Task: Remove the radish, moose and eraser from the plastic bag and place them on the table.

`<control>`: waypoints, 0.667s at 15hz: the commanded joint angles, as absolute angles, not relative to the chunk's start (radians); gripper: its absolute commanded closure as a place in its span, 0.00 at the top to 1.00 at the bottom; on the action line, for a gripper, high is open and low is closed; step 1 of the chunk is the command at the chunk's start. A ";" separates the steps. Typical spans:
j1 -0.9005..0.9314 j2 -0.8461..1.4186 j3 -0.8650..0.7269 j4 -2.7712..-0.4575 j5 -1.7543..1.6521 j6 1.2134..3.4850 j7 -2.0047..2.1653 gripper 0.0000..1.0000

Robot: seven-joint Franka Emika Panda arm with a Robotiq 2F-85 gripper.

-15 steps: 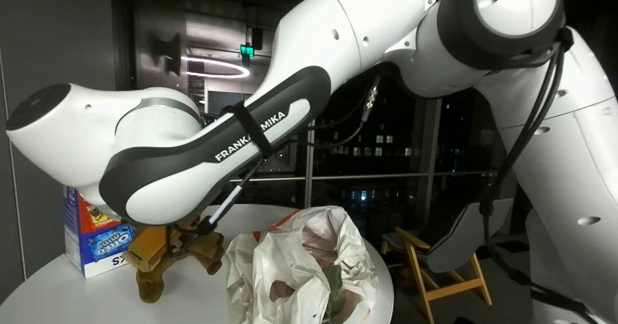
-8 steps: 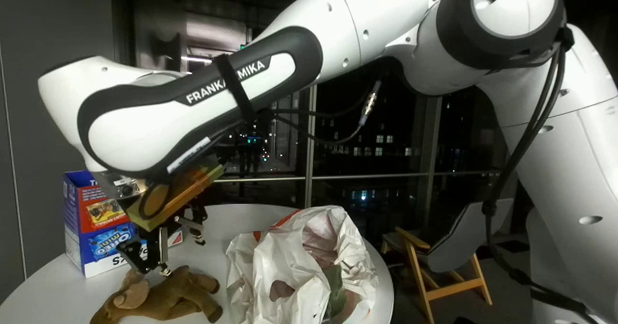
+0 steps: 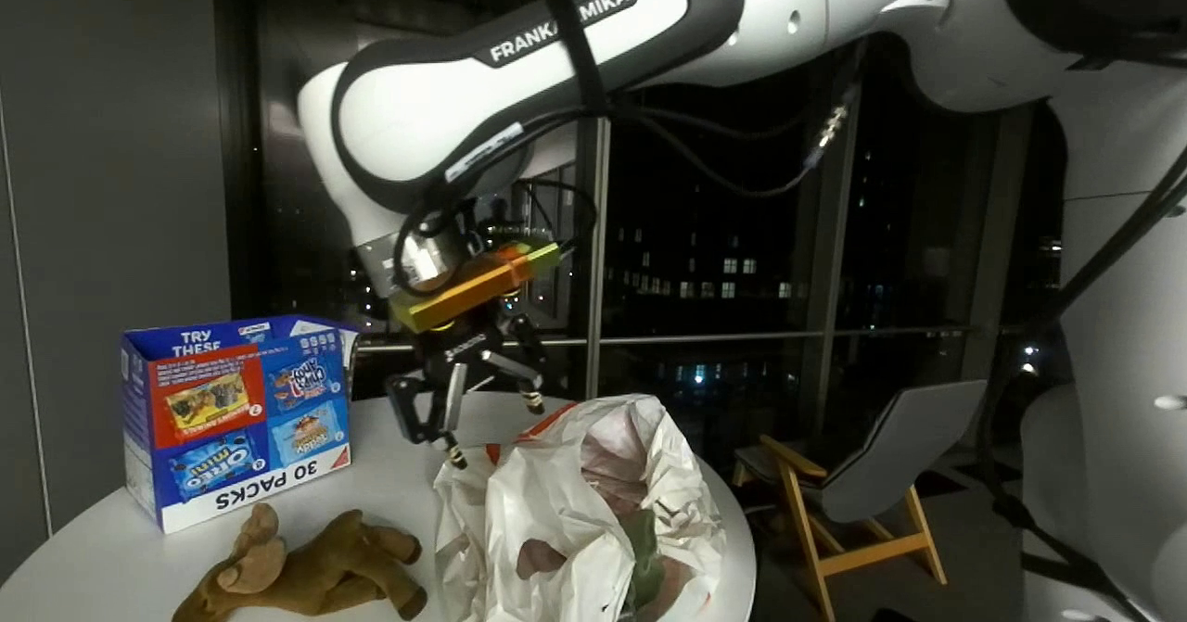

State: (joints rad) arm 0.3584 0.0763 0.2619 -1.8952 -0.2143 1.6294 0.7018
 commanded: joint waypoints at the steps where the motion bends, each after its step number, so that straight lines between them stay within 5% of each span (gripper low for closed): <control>1: 0.283 -0.129 0.224 -2.133 -0.117 1.657 0.762 1.00; 10: 0.120 -0.218 0.183 -2.415 -0.083 1.736 0.935 1.00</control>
